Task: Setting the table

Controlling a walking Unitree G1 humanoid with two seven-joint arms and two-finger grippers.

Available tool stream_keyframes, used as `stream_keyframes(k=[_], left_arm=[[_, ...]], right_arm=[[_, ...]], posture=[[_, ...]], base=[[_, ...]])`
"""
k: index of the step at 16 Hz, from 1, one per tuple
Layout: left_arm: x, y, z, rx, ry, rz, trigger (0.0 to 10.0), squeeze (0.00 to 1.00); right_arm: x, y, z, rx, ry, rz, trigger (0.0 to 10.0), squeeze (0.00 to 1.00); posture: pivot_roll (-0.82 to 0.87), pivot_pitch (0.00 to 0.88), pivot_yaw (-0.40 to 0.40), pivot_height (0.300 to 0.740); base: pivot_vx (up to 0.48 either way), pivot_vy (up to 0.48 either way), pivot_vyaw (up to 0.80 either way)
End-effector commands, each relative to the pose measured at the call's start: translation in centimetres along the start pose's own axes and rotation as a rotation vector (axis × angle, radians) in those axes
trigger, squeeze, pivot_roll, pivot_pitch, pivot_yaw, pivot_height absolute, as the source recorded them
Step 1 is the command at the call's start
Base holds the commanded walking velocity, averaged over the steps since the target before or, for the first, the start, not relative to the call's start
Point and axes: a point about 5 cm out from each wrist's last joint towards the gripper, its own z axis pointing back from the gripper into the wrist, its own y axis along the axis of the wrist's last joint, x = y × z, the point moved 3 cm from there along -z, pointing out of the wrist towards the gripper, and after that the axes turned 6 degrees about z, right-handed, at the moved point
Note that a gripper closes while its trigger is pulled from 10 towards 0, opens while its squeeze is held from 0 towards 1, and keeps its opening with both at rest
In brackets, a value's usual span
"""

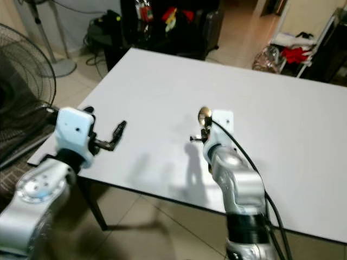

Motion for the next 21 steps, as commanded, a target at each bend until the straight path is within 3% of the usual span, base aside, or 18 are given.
stream_keyframes(k=[1,5,7,14,15,16,17,18,21], left_arm=[[0.0,0.0,0.2,-0.002,-0.038,-0.009,10.0,0.00],[-0.3,-0.3,0.5,-0.036,-0.115,-0.048,10.0,0.00],[0.4,-0.3,0.8,-0.040,-0.181,-0.043,10.0,0.00],[1.8,-1.5,2.4,-0.118,-0.353,-0.056,10.0,0.00],[1.9,-1.6,2.5,-0.124,-0.354,-0.057,10.0,0.00],[1.9,-1.6,2.6,-0.126,-0.357,-0.056,10.0,0.00],[1.9,-1.6,2.6,-0.128,-0.360,-0.055,10.0,0.00],[1.9,-1.6,2.7,-0.130,-0.363,-0.055,10.0,0.00],[2.1,-1.6,2.5,-0.131,-0.369,-0.050,10.0,0.00]], right_arm=[[-0.6,-0.2,-0.7,-0.033,-0.006,0.004,10.0,0.00],[-2.3,-1.7,-2.6,-0.118,-0.047,0.011,10.0,0.00],[-2.8,-2.1,-3.3,-0.142,-0.079,0.010,10.0,0.00],[-4.2,-2.8,-4.3,-0.176,-0.050,0.014,10.0,0.00],[-4.2,-3.0,-4.4,-0.191,-0.055,0.022,10.0,0.27],[-4.2,-3.0,-4.4,-0.192,-0.055,0.023,10.0,0.45],[-4.2,-3.1,-4.4,-0.193,-0.050,0.022,10.0,0.85],[-4.3,-3.1,-4.5,-0.194,-0.047,0.020,10.0,1.00],[-4.3,-2.8,-4.4,-0.190,-0.040,0.002,10.0,1.00]], posture=[[-0.02,0.061,-0.035,0.740],[0.00,0.076,-0.010,0.740],[0.00,0.080,-0.007,0.740],[0.02,0.078,-0.028,0.740],[0.02,0.078,-0.032,0.740],[0.02,0.079,-0.034,0.740],[0.02,0.080,-0.034,0.740],[0.01,0.082,-0.034,0.740],[0.01,0.082,-0.029,0.740]], base=[[0.000,0.000,0.00],[0.000,0.000,0.00],[0.000,0.000,0.00],[0.000,0.000,0.00],[0.000,0.000,0.00],[0.000,0.000,0.00],[0.000,0.000,0.00],[0.000,0.000,0.00],[0.000,0.000,0.00]])
